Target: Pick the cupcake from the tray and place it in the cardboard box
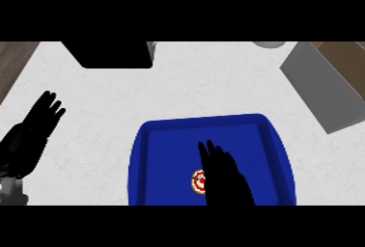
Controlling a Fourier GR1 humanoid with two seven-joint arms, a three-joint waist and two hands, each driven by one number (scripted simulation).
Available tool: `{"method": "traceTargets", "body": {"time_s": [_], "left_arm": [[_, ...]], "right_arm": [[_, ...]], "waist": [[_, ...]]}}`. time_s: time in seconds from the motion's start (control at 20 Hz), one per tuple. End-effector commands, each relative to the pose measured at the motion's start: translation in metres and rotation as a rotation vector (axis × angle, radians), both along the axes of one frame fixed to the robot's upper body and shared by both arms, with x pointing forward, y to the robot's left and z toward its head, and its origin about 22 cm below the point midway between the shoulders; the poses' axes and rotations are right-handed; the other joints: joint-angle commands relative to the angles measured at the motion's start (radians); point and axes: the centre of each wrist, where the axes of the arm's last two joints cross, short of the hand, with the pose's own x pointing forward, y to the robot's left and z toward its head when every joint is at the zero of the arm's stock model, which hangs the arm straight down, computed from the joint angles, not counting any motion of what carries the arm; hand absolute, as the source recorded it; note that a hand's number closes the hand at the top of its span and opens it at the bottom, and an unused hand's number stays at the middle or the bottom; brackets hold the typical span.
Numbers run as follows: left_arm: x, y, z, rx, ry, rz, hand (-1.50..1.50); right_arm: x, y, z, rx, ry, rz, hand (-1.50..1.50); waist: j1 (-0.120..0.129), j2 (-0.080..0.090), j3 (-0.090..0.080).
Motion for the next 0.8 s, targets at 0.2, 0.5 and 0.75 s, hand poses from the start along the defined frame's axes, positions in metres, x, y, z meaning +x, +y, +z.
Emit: {"method": "traceTargets", "body": {"time_s": [0.2, 0.5, 0.75], "left_arm": [[-0.006, -0.005, -0.005, 0.005, -0.003, 0.003, 0.0], [-0.015, -0.014, 0.008, -0.01, 0.011, -0.011, 0.0], [0.002, -0.017, -0.001, -0.002, 0.013, 0.0, 0.0]], "right_arm": [[0.019, 0.006, -0.013, -0.12, 0.081, -0.089, -1.5], [0.029, 0.022, -0.016, -0.123, 0.093, -0.091, -1.5], [0.019, 0.025, -0.024, -0.154, 0.122, -0.106, -1.5]], "waist": [[0.0, 0.0, 0.0], [0.009, 0.0, 0.0], [-0.001, 0.001, 0.0]]}}
